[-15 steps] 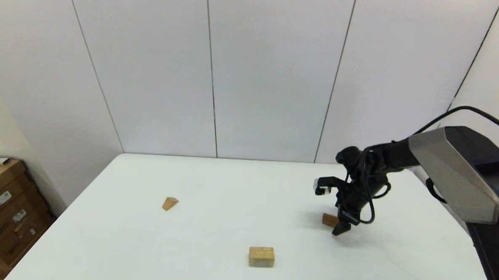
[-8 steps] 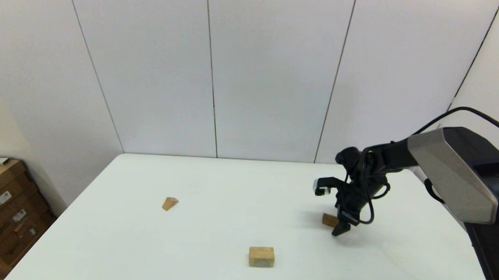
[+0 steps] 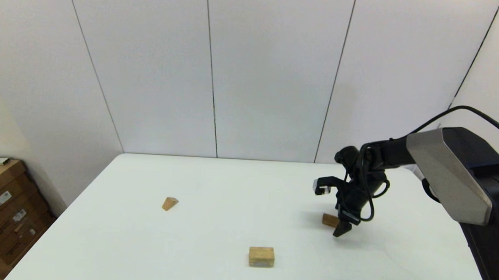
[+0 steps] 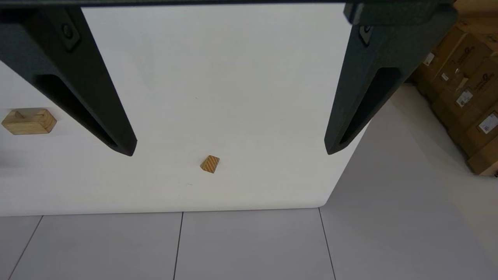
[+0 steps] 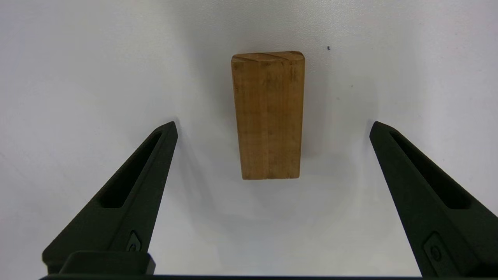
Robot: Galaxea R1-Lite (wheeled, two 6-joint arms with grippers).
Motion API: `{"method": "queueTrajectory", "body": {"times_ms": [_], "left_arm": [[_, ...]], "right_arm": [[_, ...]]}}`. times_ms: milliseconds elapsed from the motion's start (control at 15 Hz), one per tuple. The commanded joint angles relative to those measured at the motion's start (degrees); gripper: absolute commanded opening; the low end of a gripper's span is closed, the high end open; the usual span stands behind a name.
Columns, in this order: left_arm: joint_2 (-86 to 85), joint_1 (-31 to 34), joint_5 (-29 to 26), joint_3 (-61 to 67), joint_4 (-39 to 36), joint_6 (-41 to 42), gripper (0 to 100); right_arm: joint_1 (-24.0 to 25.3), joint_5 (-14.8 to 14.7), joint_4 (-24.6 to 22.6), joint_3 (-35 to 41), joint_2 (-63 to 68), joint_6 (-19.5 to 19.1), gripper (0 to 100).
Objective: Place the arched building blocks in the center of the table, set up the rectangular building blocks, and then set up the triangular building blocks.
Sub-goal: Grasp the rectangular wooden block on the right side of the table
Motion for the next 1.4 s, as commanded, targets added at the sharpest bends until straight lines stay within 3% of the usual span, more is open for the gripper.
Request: {"method": "queueTrajectory", "body": {"times_ms": [67, 600, 667, 1400], "left_arm": [[0.07, 0.00, 0.00, 0.01, 0.02, 0.01, 100], [0.07, 0.00, 0.00, 0.01, 0.02, 0.01, 100], [0.07, 0.00, 0.00, 0.01, 0.02, 0.01, 100], [0.07, 0.00, 0.00, 0.01, 0.02, 0.01, 100]], "right_arm": [[0.01, 0.08, 0.15, -0.35, 0.94, -0.42, 100], [0.01, 0.17, 0.23, -1.84, 2.17, -0.33, 100], [0.01, 0.08, 0.23, -1.84, 2.17, -0.33, 0], [-0.25, 0.17, 0.23, -1.84, 2.35, -0.42, 0]]}}
